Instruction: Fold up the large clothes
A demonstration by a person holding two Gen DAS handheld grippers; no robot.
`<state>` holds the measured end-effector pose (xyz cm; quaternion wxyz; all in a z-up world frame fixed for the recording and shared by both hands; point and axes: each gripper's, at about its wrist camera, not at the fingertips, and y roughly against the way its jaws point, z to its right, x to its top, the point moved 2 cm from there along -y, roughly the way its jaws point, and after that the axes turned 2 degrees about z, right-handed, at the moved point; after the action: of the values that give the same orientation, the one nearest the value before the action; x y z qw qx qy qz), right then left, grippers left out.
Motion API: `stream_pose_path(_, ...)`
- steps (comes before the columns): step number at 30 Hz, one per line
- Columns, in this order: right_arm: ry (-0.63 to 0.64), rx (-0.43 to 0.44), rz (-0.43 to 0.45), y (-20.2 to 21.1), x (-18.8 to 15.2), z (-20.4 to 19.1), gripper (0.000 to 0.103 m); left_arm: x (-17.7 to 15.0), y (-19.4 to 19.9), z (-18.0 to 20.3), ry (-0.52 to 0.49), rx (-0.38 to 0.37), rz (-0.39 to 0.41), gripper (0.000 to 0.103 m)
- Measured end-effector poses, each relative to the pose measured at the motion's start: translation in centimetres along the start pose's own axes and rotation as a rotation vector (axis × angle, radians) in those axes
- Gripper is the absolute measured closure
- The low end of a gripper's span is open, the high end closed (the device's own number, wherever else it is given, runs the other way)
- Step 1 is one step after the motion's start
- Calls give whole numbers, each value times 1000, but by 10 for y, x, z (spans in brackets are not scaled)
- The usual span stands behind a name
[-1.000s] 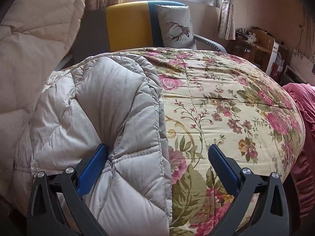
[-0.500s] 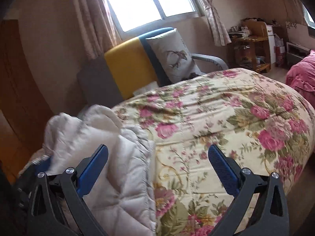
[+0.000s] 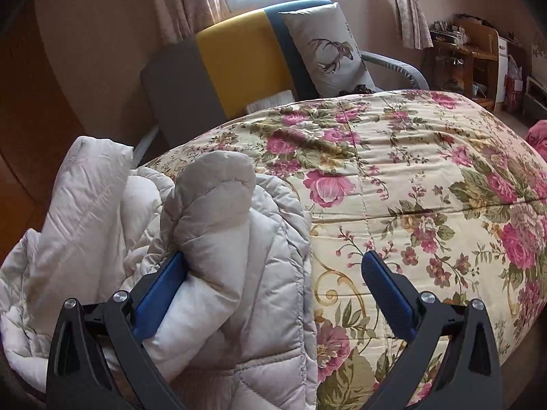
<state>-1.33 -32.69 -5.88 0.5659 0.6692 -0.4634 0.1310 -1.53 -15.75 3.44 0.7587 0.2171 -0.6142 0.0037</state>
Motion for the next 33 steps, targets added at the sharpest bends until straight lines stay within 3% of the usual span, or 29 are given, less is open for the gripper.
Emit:
stream_pose_path(3,-37,3,-4,-2,-4,9,2,20,30,-32,32,113,81,11)
stream_pose_path(5,-44,2,-1,-3,-5,11,2,29,50,-71,118,210,152,10)
stream_pose_path(7,-47,-3,2,-3,-7,10,2,26,68,-121,248,363,195,9)
stream_pose_path(12,-54,-8,4,-2,-9,10,2,-10,85,-228,514,634,191,9)
stream_pose_path(14,-50,-5,11,0,-9,9,2,-32,81,-263,592,714,131,9)
stream_pose_path(18,-107,55,94,19,-5,21,2,-69,57,-292,726,658,50,10)
stream_pose_path(21,-226,3,147,30,-7,47,2,-85,39,-287,779,561,59,10)
stream_pose_path(24,-263,-23,83,19,-19,63,2,-84,25,-274,743,491,70,10)
stream_pose_path(28,-134,-1,-11,-9,-34,44,2,-68,4,-257,687,385,64,10)
stream_pose_path(33,-57,0,-22,-27,-43,33,2,-34,-27,-221,490,345,10,10)
